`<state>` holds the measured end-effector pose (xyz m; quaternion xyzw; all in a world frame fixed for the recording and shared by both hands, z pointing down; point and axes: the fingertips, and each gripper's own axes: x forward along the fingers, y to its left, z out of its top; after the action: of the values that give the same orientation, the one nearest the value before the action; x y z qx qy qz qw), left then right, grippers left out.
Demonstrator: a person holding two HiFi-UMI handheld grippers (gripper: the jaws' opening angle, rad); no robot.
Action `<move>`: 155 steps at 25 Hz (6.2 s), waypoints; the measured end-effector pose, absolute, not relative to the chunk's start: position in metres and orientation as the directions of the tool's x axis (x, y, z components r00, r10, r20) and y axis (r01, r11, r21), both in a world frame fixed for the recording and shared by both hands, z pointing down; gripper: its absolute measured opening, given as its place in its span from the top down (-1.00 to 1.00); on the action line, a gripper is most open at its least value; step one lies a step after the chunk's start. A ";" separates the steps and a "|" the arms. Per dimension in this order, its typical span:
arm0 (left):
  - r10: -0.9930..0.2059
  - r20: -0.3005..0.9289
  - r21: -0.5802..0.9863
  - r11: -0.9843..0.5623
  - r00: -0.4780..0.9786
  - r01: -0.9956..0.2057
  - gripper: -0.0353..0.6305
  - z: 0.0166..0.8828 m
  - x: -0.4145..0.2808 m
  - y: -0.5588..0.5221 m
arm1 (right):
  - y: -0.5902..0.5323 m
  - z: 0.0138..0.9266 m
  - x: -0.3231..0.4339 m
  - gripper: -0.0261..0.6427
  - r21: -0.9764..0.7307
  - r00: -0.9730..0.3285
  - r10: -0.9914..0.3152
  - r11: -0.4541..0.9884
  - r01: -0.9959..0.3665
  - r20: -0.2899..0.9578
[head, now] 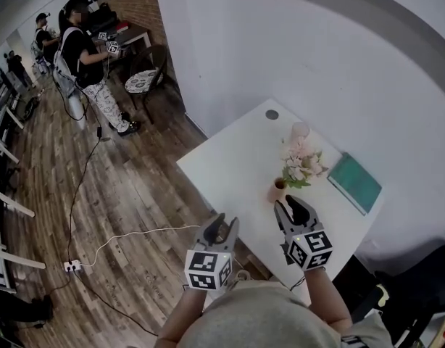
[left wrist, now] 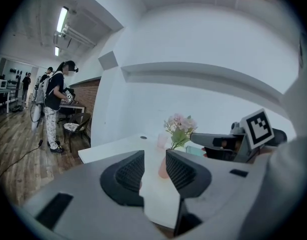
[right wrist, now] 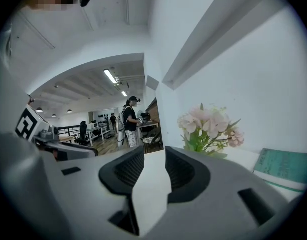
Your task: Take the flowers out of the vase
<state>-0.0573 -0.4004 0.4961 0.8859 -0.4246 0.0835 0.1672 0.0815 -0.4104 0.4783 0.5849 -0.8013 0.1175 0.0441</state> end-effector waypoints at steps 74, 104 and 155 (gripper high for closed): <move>-0.661 0.364 0.257 -0.606 0.656 -0.753 0.53 0.533 -0.027 -0.366 | -0.465 0.483 0.145 0.74 -0.054 -0.160 -0.968 0.152 -0.987 0.194; -0.792 0.264 0.204 -0.512 0.551 -0.834 0.76 0.497 -0.072 -0.214 | -0.290 0.403 0.112 0.74 -0.011 -0.198 -0.980 0.198 -0.980 0.000; -0.843 0.227 0.153 -0.464 0.488 -0.873 0.78 0.491 -0.086 -0.073 | -0.092 0.431 0.077 0.76 -0.052 -0.280 -0.960 0.280 -0.959 -0.002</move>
<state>-0.0857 -0.0734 0.4911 0.8534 -0.5027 0.0593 0.1248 0.0772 -0.0915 0.4308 0.5998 -0.7997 0.0203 -0.0166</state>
